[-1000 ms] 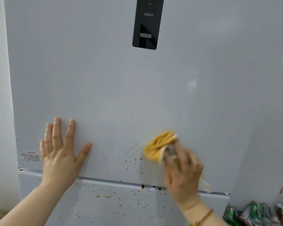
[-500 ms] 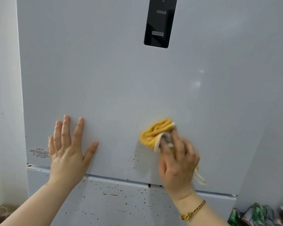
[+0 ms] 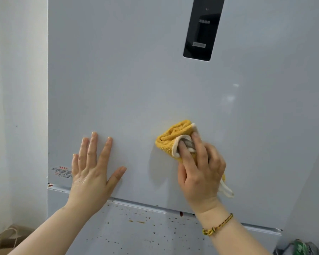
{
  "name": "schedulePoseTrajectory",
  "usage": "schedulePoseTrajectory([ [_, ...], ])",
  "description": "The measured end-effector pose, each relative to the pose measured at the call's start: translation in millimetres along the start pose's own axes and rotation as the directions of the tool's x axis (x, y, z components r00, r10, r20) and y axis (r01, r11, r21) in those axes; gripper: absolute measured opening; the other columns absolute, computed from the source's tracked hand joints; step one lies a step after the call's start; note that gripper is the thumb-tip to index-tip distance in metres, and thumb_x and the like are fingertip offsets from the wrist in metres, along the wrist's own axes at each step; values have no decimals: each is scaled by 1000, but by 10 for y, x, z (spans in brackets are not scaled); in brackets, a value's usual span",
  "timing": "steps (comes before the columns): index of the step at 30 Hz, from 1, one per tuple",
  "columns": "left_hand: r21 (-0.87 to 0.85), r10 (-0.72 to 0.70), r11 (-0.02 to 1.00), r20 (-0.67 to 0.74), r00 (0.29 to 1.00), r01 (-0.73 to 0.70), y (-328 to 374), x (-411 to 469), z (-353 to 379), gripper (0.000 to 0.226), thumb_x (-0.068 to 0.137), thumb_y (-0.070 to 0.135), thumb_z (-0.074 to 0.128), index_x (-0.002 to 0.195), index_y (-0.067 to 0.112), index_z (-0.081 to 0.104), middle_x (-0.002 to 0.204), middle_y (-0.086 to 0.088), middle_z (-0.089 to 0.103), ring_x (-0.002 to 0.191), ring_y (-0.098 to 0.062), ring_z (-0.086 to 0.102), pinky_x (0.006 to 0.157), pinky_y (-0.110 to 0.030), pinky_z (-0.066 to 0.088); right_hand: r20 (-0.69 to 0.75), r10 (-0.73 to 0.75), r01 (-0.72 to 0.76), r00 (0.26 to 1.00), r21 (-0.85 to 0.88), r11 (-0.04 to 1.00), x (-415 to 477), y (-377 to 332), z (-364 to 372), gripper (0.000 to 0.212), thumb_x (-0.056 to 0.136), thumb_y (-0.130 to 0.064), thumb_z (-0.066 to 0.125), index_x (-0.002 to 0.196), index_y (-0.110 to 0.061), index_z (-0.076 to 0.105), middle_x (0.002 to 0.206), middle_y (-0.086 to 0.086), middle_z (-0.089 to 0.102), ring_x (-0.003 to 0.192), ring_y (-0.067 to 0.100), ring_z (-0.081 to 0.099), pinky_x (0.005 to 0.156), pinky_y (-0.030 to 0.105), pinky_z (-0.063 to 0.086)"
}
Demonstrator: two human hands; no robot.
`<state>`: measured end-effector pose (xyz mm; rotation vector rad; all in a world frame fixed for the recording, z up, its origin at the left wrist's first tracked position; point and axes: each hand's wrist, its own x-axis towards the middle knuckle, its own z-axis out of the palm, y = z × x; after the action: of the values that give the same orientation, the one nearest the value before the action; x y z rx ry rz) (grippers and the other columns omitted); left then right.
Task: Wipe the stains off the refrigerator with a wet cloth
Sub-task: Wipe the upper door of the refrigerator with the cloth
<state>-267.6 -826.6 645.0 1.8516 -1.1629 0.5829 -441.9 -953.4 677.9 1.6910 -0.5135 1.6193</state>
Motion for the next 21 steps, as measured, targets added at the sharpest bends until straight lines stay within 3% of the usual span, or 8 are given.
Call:
schedulePoseTrajectory([
  [4, -47, 28, 998, -7, 1000, -29, -54, -9, -62, 85, 73, 81, 0, 138, 27, 8, 145, 7, -1, 136, -10, -9, 109, -39, 3, 127, -166, 162, 978, 41, 986, -510, -322, -25, 28, 91, -37, 41, 116, -27, 50, 127, 1, 43, 103, 24, 44, 81, 37, 33],
  [6, -42, 45, 998, -9, 999, -46, -116, -35, -90, 83, 76, 79, 2, 139, 26, 14, 146, 5, 4, 136, -12, -5, 109, -37, 2, 167, -321, 311, 932, 82, 947, -671, -361, -45, 31, 85, -32, 51, 116, -29, 50, 127, -2, 44, 102, 22, 45, 79, 35, 34],
  [9, -33, -7, 999, -46, 999, 5, -288, -73, -161, 84, 78, 77, 4, 141, 24, 19, 147, 2, 7, 136, -16, -1, 109, -40, 4, 152, -454, 442, 878, 106, 891, -503, -240, -39, 25, 94, -21, 40, 116, -28, 51, 127, -3, 44, 99, 22, 45, 77, 35, 34],
  [11, -44, -89, 995, -49, 995, 87, -425, -74, -227, 89, 71, 82, 0, 140, 27, 11, 147, 7, 1, 138, -15, -3, 111, -35, -1, 93, -385, 379, 918, 73, 922, -201, -157, -15, 25, 93, -21, 41, 115, -27, 51, 126, -1, 45, 96, 23, 44, 76, 36, 34],
  [13, -47, -146, 988, -29, 989, 144, -528, -56, -277, 91, 68, 82, 4, 141, 29, 9, 151, 5, 1, 141, -16, -2, 112, -33, -3, 19, -180, 179, 983, 40, 983, 98, -132, 44, 25, 91, -23, 44, 115, -25, 52, 125, 2, 45, 96, 25, 44, 76, 37, 33],
  [16, -38, -139, 990, 4, 990, 139, -619, -48, -295, 85, 68, 76, 11, 139, 28, 4, 152, 3, 3, 141, -15, 0, 113, -34, 0, -45, 41, -40, 998, 18, 999, 172, -302, 114, 24, 92, -22, 43, 115, -23, 52, 127, 5, 43, 98, 27, 44, 77, 37, 33],
  [18, -45, -120, 992, 10, 993, 121, -656, -43, -294, 85, 68, 80, 9, 136, 28, 0, 151, 6, 2, 140, -11, -1, 112, -29, -1, -20, 30, -30, 999, 26, 999, -87, -524, 138, 25, 95, -22, 37, 115, -23, 51, 127, 6, 43, 98, 28, 44, 77, 36, 33],
  [21, -69, -105, 992, 16, 994, 106, -684, -34, -300, 96, 59, 88, -8, 134, 30, -6, 144, 15, -9, 131, 5, -13, 106, -19, -7, 124, -230, 218, 965, 105, 970, -660, -828, 122, 28, 98, -20, 30, 115, -25, 51, 124, 2, 45, 96, 25, 44, 76, 37, 33],
])
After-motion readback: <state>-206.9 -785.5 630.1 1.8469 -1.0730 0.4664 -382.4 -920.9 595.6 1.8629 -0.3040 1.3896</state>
